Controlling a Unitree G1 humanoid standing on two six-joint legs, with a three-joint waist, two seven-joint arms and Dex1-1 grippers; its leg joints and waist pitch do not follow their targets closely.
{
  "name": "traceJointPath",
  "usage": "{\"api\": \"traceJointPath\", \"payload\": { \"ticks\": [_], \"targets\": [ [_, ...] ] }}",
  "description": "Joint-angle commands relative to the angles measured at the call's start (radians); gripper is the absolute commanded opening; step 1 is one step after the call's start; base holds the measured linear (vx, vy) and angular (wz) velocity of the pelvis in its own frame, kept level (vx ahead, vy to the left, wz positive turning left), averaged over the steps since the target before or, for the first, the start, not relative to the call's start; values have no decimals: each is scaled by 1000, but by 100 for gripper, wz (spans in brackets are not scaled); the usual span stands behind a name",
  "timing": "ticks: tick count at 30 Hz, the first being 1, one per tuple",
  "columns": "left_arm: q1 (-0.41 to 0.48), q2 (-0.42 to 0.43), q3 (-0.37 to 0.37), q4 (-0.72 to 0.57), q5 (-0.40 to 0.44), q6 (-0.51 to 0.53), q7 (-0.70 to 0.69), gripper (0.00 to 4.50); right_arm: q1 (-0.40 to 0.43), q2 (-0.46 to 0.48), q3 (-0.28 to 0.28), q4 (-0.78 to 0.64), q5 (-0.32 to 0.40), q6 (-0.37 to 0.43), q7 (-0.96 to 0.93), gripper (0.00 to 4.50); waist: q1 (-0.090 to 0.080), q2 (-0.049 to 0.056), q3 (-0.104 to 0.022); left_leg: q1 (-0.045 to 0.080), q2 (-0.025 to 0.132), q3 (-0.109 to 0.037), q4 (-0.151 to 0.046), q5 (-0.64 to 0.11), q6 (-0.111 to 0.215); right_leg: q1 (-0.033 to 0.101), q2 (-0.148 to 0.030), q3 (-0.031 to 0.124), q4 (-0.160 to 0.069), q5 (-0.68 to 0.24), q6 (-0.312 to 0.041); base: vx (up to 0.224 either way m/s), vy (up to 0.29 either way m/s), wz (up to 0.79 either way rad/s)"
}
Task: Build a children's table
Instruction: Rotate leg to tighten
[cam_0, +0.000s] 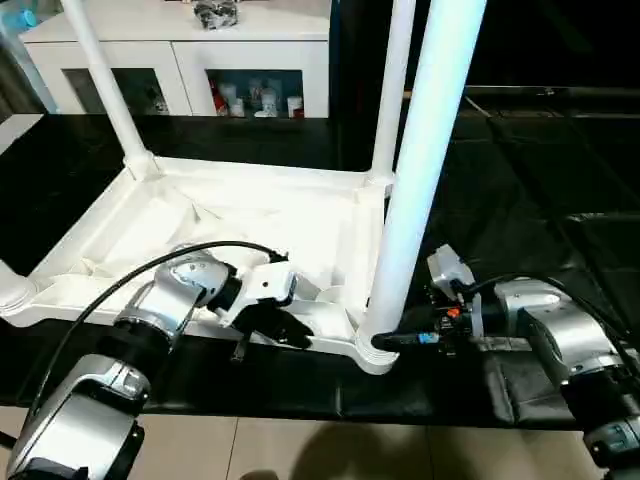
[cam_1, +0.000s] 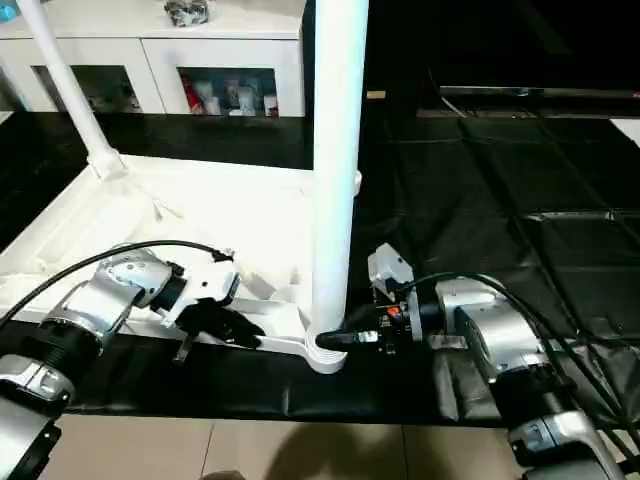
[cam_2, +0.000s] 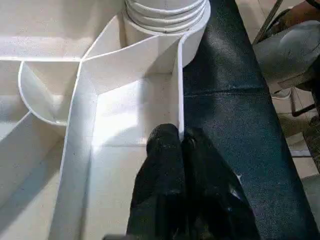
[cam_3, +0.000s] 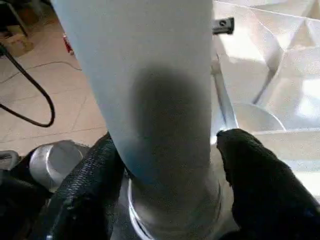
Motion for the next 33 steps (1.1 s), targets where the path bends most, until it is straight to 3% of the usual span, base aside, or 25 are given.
{"api": "traceJointPath", "payload": {
  "ticks": [1, 5, 10, 12, 13, 14, 18, 20, 23, 25, 29, 31, 33],
  "targets": [
    [-6, 2, -25, 3, 21, -3, -11, 0, -22, 7, -5, 11, 10, 4, 8, 279, 2, -16, -69, 4, 79, -29, -61, -48, 108, 61, -110, 80, -68, -206, -108, 0, 0, 0],
    [-12, -3, -20, 16, 19, 8, 1, 0, -20, 20, -14, 19, 20, 7, 10, 240, 3, -17, -70, 4, 79, -29, -61, -47, 107, 61, -110, 80, -68, -202, -107, 0, 0, 0],
    [-44, -43, 14, 63, 12, 105, 94, 0, 6, 58, -48, 11, 45, 17, -45, 210, 3, -14, -65, 8, 76, -27, -64, -80, 89, 60, -108, 79, -80, -265, -101, 0, 0, 0],
    [-53, -52, 21, 77, 13, 126, 119, 0, 8, 69, -57, 19, 34, 1, -77, 205, 2, -15, -64, 10, 75, -28, -66, -98, 76, 61, -109, 78, -85, -309, -85, 0, 0, 0],
    [-61, -61, 27, 87, 12, 141, 139, 0, 8, 79, -60, 27, 17, -13, -112, 205, 3, -8, -64, 11, 74, -29, -65, -100, 72, 60, -110, 78, -86, -316, -84, 0, 0, 0],
    [-81, -82, 42, 113, 11, 167, 191, 0, 0, 102, -66, 47, -13, -16, -196, 203, 0, -13, -62, 11, 72, -28, -66, -106, 67, 60, -108, 76, -91, -331, -77, 0, 0, 0],
    [-120, -129, 75, 160, 7, 217, 308, 0, -21, 162, -84, 81, -63, -10, -375, 199, -20, -11, -63, 8, 70, -34, -70, -108, 40, 62, -107, 72, -90, -331, -77, 0, 0, 0],
    [-149, -170, 103, 187, 4, 255, 411, 0, -47, 223, -107, 112, -93, 11, -528, 197, -35, -13, -66, 4, 65, -34, -67, -93, 43, 66, -109, 73, -89, -304, -88, 0, 0, 0],
    [-178, -221, 138, 205, -11, 292, 521, 0, -79, 296, -123, 141, -117, 33, -674, 196, -41, -12, -67, 2, 60, -30, -63, -73, 62, 68, -107, 72, -92, -284, -90, 0, 0, 0],
    [-187, -244, 150, 205, -20, 310, 551, 0, -95, 333, -129, 156, -128, 41, -743, 196, -46, -7, -69, 0, 64, -32, -64, -47, 66, 66, -106, 73, -84, -241, -103, 0, 0, 0],
    [-195, -275, 164, 204, -29, 321, 578, 0, -112, 377, -125, 169, -160, 43, -817, 196, -48, -7, -70, 3, 69, -33, -65, -58, 81, 67, -107, 75, -78, -186, -122, 0, 0, 0],
    [-188, -268, 158, 198, -19, 289, 571, 0, -95, 378, -104, 151, -178, 19, -793, 252, -48, -5, -68, 4, 68, -31, -65, -72, 82, 67, -109, 76, -80, -187, -125, 0, 0, 0],
    [-184, -259, 155, 199, -12, 263, 568, 0, -84, 374, -99, 139, -181, 12, -780, 268, -48, -5, -68, 4, 68, -31, -66, -77, 87, 67, -108, 77, -81, -186, -123, 0, 0, 0]
  ]
}}
